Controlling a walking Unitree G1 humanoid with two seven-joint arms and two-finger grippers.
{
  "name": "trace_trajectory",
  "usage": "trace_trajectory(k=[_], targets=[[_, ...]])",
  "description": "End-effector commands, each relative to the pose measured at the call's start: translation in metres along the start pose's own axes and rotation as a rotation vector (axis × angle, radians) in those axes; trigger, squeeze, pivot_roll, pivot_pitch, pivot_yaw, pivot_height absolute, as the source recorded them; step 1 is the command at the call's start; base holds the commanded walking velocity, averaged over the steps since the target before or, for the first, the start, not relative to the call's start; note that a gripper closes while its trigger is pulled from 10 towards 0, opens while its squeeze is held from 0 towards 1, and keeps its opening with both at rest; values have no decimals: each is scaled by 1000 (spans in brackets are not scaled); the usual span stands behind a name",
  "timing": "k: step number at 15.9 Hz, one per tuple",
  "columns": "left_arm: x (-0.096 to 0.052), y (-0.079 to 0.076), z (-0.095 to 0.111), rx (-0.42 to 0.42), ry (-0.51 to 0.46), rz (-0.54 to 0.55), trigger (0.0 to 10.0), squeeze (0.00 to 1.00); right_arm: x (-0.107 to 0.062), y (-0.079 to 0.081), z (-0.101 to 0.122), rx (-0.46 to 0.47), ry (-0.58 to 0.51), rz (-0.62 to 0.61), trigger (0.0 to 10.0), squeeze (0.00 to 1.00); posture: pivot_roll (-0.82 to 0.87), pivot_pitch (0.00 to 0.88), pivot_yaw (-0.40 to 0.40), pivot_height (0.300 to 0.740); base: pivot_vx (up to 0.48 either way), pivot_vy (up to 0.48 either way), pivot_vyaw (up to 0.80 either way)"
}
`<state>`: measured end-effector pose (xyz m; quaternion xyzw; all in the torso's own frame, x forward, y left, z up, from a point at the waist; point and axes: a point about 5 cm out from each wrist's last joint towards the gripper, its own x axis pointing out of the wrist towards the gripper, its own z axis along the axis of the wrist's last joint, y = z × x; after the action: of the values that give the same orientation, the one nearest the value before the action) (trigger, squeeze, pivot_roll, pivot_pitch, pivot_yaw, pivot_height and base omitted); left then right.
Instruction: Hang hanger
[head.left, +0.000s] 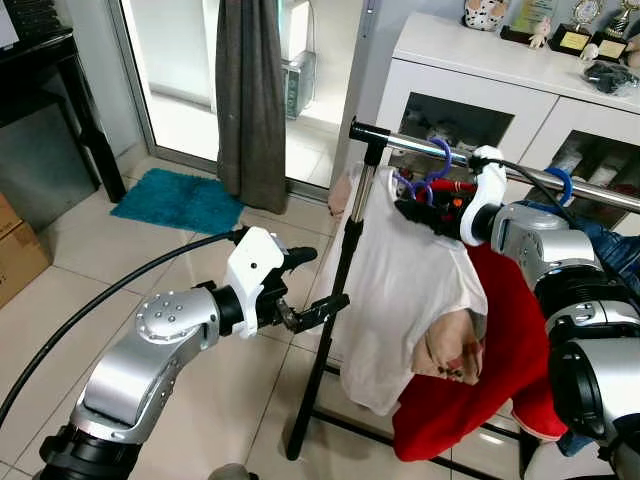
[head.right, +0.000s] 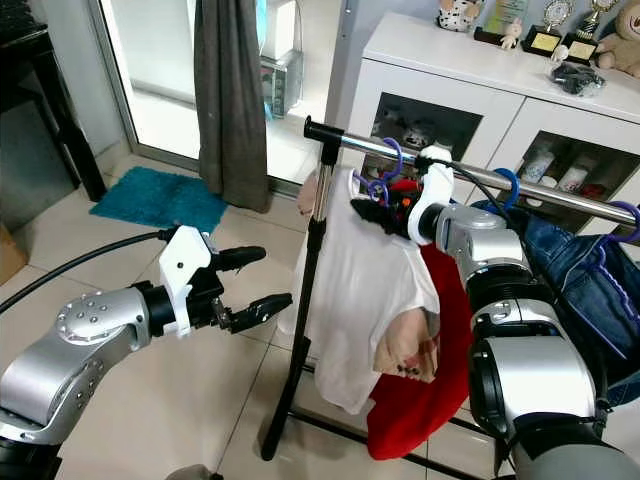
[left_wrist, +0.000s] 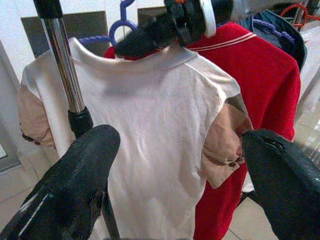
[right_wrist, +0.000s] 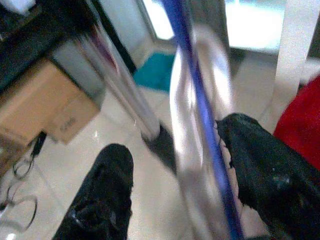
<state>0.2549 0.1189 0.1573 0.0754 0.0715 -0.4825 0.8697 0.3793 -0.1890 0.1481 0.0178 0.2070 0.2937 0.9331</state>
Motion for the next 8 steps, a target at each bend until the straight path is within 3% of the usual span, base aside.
trace_trajectory(k=[1,2,3,8], targets=[[3,-3,3,6,-9,-22,10000,0,-3,-4,-13,31,49,-8,7020,0,39,0,-108,740,0,0,0],[3,-2,3,7,-9,-22,10000,0,-2,-3,-13,40,45,-6,2510,0,39,0,-107,740,0,0,0],[3,-2,3,7,-9,-22,10000,0,-2,-3,-12,49,36,-5,0,0,38,0,-106,740,0,0,0],[4,-2,4,10,-10,-26,10000,0,-3,-6,-10,67,8,-17,0,0,38,0,-104,740,0,0,0]])
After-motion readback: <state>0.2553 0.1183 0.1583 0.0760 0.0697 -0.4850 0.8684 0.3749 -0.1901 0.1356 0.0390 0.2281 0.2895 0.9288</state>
